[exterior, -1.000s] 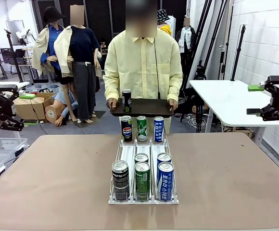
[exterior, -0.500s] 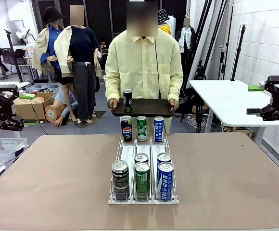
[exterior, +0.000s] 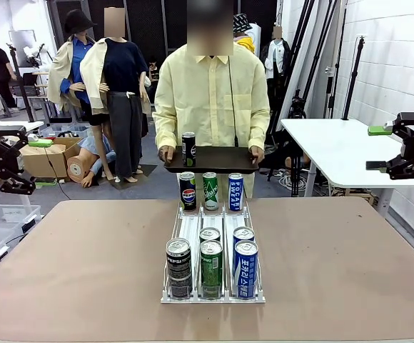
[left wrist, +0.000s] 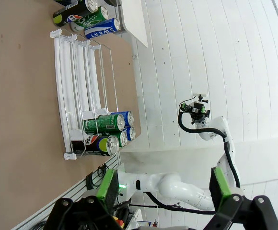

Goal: Retrieve and hand over the desired beverage to the person.
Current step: Pick up another can of the same type that the person held from the Automatic Can Dispenser.

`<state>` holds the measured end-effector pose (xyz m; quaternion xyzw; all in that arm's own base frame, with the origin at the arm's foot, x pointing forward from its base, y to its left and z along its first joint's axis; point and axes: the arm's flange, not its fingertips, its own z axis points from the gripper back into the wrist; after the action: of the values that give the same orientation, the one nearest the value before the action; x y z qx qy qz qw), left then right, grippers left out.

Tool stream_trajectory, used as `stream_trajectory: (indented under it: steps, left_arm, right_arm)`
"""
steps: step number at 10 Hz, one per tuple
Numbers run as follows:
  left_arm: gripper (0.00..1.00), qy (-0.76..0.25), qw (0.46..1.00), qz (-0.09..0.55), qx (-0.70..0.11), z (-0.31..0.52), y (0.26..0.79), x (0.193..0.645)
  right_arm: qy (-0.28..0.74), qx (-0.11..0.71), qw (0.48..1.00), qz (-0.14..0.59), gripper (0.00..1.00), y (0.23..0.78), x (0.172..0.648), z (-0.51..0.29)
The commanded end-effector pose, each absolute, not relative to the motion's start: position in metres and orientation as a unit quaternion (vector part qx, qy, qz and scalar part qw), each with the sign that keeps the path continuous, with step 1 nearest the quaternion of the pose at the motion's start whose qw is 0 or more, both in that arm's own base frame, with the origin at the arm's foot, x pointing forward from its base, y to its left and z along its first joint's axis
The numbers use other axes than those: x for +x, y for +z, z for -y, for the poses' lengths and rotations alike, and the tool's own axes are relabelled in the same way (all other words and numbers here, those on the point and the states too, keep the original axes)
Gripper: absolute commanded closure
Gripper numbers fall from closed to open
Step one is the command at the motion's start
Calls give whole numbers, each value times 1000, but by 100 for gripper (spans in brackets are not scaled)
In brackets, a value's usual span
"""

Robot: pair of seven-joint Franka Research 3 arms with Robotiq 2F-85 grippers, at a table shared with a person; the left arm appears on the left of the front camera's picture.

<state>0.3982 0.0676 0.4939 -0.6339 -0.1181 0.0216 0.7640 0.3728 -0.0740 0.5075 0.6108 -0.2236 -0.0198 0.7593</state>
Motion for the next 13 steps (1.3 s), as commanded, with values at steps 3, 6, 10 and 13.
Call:
stream_trajectory:
  steps: [3, 6, 10, 13]
  left_arm:
    - [0, 22, 761, 122, -636, -68, 496, 396]
    - [0, 22, 761, 122, -636, -68, 496, 396]
    - [0, 22, 761, 122, -636, -68, 496, 396]
    - [0, 22, 761, 122, -636, -68, 496, 396]
  right_arm:
    - [-17, 616, 754, 226, 0, 508, 374, 73]
    - [-17, 616, 754, 226, 0, 508, 374, 73]
    - [-17, 616, 754, 226, 0, 508, 374, 73]
    - [-20, 611, 759, 224, 0, 507, 373, 74]
